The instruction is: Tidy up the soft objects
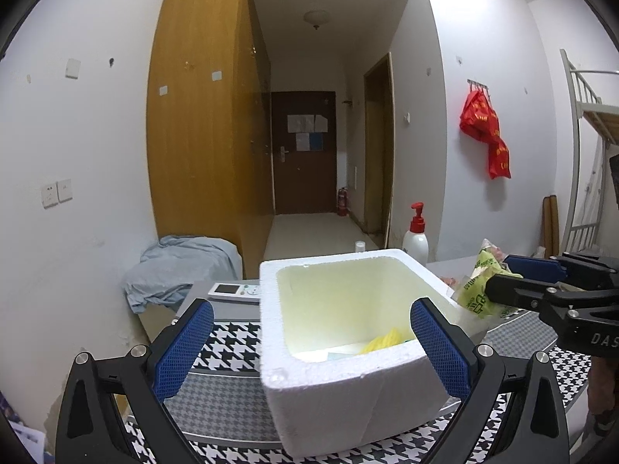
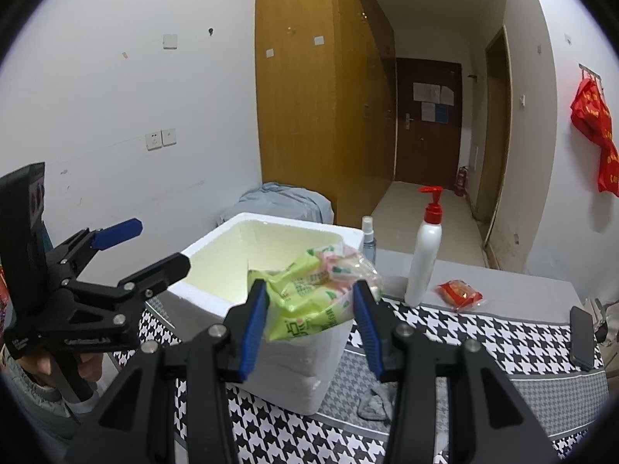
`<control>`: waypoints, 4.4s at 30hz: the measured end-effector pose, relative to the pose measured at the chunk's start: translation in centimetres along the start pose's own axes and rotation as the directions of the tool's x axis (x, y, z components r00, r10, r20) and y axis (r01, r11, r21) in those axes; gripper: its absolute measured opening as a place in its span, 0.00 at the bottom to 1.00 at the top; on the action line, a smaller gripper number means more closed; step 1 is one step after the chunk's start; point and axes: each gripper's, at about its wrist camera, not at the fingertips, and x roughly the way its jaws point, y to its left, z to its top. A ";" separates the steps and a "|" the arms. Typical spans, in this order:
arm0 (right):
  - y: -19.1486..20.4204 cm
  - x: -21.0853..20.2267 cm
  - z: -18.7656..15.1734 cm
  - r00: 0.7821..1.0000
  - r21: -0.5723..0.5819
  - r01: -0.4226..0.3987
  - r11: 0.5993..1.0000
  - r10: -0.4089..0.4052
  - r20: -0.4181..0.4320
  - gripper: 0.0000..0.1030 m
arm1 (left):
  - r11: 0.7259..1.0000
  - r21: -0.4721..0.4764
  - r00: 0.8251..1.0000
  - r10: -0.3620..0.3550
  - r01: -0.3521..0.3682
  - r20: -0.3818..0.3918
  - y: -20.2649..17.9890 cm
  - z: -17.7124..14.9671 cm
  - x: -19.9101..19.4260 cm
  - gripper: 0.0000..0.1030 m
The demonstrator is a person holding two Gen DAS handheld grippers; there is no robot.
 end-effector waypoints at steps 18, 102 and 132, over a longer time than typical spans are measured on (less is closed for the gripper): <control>2.0 3.5 1.6 1.000 -0.013 -0.022 1.000 0.022 -0.017 0.48 | 0.999 -0.029 0.999 0.036 -0.036 -0.012 3.0 -1.4 -0.4 0.99; -3.0 -5.4 0.0 0.977 0.069 0.127 0.989 -0.137 0.161 0.96 | 0.991 0.063 0.993 -0.115 0.115 0.002 -4.9 -0.1 -1.1 0.99; -10.2 -12.7 -5.1 0.926 0.244 0.301 0.922 -0.344 0.155 0.96 | 0.932 0.175 0.948 -0.316 0.318 -0.038 -14.6 0.1 -0.3 0.99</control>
